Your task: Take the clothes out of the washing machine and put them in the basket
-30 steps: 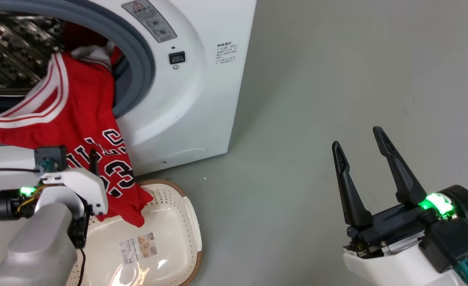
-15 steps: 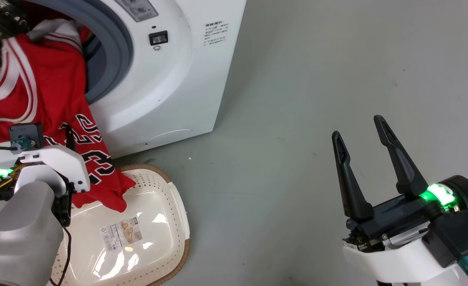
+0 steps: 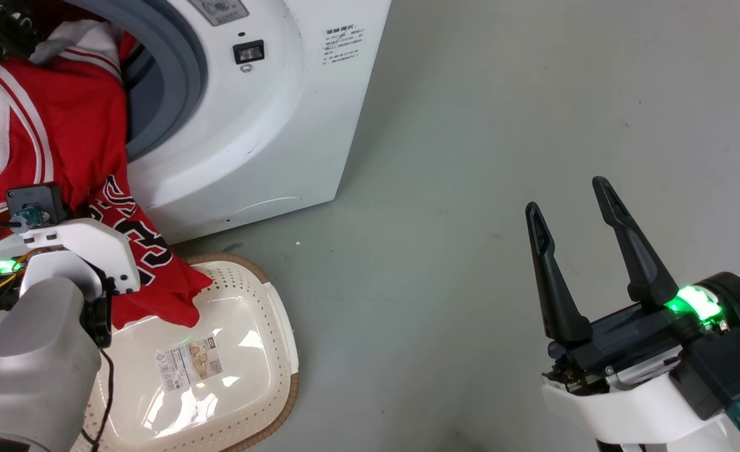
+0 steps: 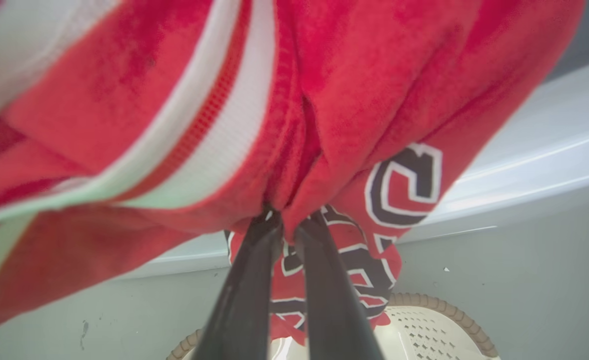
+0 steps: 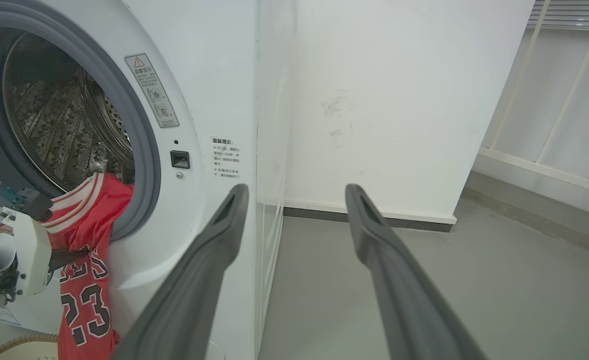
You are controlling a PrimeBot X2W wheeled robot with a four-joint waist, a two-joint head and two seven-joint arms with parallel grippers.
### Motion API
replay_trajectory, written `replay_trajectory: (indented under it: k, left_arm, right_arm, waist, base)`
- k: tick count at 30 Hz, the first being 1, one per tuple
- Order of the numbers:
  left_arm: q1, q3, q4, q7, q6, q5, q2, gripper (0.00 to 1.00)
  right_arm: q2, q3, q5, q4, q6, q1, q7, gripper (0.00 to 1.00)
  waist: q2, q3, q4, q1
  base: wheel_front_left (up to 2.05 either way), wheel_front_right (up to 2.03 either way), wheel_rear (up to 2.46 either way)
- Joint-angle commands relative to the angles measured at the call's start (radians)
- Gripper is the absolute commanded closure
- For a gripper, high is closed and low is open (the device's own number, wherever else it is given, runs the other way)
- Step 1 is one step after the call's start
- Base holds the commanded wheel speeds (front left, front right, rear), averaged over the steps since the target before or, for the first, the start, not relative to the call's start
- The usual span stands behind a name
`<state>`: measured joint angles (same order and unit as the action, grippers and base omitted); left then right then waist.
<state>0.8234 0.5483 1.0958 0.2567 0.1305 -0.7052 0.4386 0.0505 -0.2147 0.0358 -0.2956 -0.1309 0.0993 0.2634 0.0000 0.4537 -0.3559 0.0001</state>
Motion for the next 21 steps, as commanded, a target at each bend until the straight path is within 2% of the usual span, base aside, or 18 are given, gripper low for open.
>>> replay_trajectory:
  k: [1,13,21]
  left_arm:
    - [0.027,-0.011,-0.032,0.014,-0.005,0.013,0.004,1.00]
    - [-0.098,-0.062,-0.144,0.011,-0.003,0.075,-0.012,1.00]
    - [-0.254,-0.101,-0.321,0.010,0.020,0.162,-0.006,1.00]
  right_arm:
    - [-0.001,0.000,0.002,-0.001,0.000,0.004,0.002,0.00]
    - [-0.001,-0.010,-0.016,0.020,0.000,-0.030,0.002,0.00]
    - [-0.001,-0.016,-0.038,0.034,0.000,-0.080,0.002,0.00]
  waist:
    - [0.0000,-0.005,0.004,-0.0001]
    - [0.0000,-0.097,0.032,-0.0001]
    - [0.0000,-0.191,0.054,-0.0001]
  base:
    - [0.00,0.00,0.00]
    - [0.00,0.00,0.00]
    - [0.00,0.00,0.00]
